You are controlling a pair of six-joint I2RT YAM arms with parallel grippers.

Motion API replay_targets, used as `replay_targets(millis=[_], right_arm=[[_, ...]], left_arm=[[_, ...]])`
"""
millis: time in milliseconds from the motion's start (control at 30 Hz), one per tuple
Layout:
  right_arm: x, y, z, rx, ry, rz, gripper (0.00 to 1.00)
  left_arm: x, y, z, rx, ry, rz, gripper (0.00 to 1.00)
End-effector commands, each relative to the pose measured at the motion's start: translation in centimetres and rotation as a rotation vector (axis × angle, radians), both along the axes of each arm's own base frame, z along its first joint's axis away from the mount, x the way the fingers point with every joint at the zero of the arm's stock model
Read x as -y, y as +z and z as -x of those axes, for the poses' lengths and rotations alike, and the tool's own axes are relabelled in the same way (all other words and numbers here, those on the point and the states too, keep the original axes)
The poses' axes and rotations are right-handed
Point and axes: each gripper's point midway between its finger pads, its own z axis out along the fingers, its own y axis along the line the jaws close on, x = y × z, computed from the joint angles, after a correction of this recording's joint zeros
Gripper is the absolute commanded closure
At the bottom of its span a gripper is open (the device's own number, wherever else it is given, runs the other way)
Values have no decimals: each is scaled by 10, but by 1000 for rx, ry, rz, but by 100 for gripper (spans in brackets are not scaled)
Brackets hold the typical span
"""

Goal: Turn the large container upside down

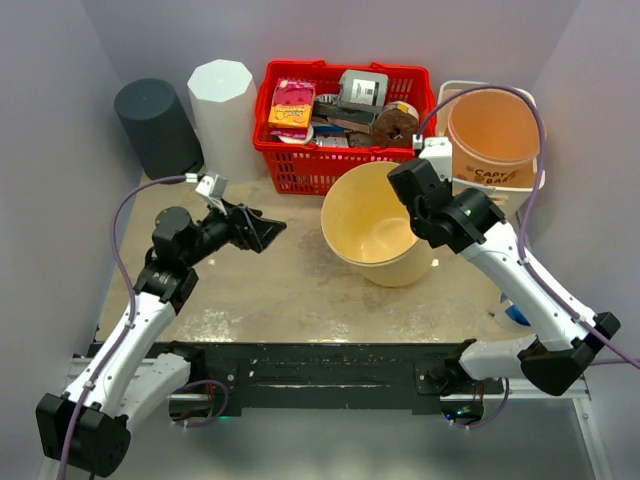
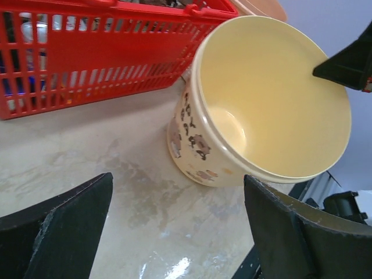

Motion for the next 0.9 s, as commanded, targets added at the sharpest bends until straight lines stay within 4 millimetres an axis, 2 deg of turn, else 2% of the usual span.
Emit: replay_targets(millis=[0, 133, 300, 567, 767, 867], right_arm=[[-13, 31, -12, 136, -50, -11, 100], [-30, 28, -12, 135, -20, 50, 100], [-59, 19, -12, 116, 33, 109, 100], [-106, 2, -9, 93, 119, 147, 100], [-127, 10, -5, 120, 144, 116, 100], [-132, 15, -1, 133, 150, 88, 100]], left_arm=[[16, 27, -10, 42, 8, 39, 2], [32, 25, -8, 46, -24, 43, 2], [47, 8, -11, 2, -46, 14, 2], [42, -16, -17, -39, -5, -45, 4], [36, -46, -18, -88, 17, -103, 25], [35, -56, -16, -107, 22, -100, 41]])
